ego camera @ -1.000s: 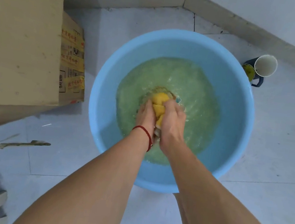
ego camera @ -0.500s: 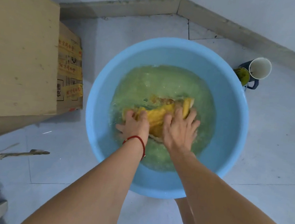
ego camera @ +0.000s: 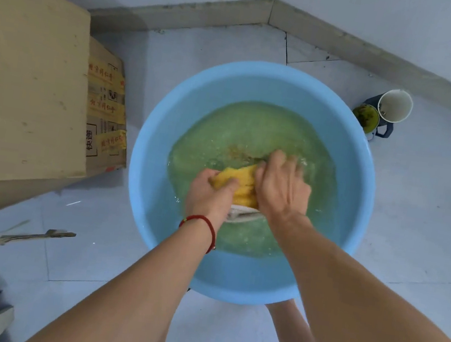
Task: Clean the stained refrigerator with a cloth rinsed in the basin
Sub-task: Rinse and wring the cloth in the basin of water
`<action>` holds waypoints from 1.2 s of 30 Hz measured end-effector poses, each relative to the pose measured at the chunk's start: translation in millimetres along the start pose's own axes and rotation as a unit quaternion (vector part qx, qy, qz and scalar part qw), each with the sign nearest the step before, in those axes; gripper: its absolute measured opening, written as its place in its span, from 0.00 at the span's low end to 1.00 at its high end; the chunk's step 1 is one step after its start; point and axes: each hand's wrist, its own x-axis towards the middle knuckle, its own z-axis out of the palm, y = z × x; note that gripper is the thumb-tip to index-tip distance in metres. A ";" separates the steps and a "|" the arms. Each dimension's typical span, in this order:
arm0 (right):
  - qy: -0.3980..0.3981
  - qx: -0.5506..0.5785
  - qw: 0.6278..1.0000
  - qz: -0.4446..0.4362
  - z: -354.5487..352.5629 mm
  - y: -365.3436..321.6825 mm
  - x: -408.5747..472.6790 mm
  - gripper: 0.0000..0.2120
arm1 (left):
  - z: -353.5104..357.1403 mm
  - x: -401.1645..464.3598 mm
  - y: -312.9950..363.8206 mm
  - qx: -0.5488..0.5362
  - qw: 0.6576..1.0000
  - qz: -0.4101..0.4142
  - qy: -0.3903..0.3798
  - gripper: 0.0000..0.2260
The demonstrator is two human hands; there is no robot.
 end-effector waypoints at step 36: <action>-0.082 0.384 0.920 0.019 -139.3 20.9 -114.7 0.19 | -60.6 -164.4 114.2 -0.098 0.974 -0.050 -0.199 0.08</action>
